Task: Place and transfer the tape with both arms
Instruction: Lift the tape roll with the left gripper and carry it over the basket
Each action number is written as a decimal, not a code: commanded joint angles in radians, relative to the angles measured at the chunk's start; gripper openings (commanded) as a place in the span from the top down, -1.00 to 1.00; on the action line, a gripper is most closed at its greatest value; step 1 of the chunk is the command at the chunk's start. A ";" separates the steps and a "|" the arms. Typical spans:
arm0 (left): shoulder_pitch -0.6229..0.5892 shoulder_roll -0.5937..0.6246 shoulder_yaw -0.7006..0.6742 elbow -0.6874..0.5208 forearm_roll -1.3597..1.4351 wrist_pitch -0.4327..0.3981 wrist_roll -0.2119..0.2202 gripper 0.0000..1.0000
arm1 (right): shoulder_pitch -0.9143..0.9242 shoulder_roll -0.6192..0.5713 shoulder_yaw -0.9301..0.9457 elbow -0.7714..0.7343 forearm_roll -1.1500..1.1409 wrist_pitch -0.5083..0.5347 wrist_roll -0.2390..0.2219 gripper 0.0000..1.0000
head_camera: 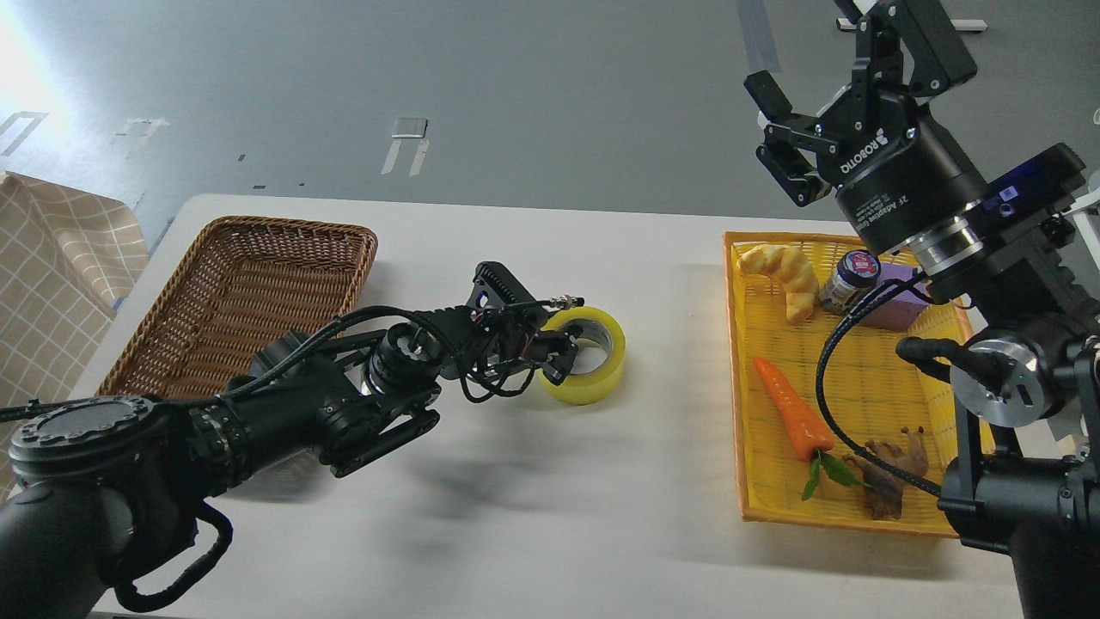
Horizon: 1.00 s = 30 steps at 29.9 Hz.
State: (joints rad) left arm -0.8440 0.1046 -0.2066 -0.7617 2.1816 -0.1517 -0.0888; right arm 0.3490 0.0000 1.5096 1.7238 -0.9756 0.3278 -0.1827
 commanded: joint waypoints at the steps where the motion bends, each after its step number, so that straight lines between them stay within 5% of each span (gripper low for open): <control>1: -0.018 0.001 0.000 -0.001 0.000 -0.023 -0.003 0.77 | -0.001 0.000 0.003 0.000 0.000 -0.003 0.000 -0.99; 4: -0.029 0.001 -0.002 -0.010 0.000 -0.060 -0.015 1.00 | -0.001 0.000 0.009 0.000 0.000 -0.003 0.000 -0.99; 20: -0.193 0.039 -0.002 -0.018 -0.085 -0.130 -0.072 1.00 | -0.002 0.000 0.023 -0.003 0.000 -0.007 0.002 -0.99; 30: -0.270 0.174 -0.004 -0.110 -0.129 -0.170 -0.049 1.00 | -0.008 0.000 0.018 -0.006 0.000 -0.003 0.000 -0.99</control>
State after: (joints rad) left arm -1.0874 0.2622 -0.2097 -0.8661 2.0562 -0.3146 -0.1516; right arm 0.3408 0.0000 1.5328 1.7214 -0.9755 0.3224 -0.1819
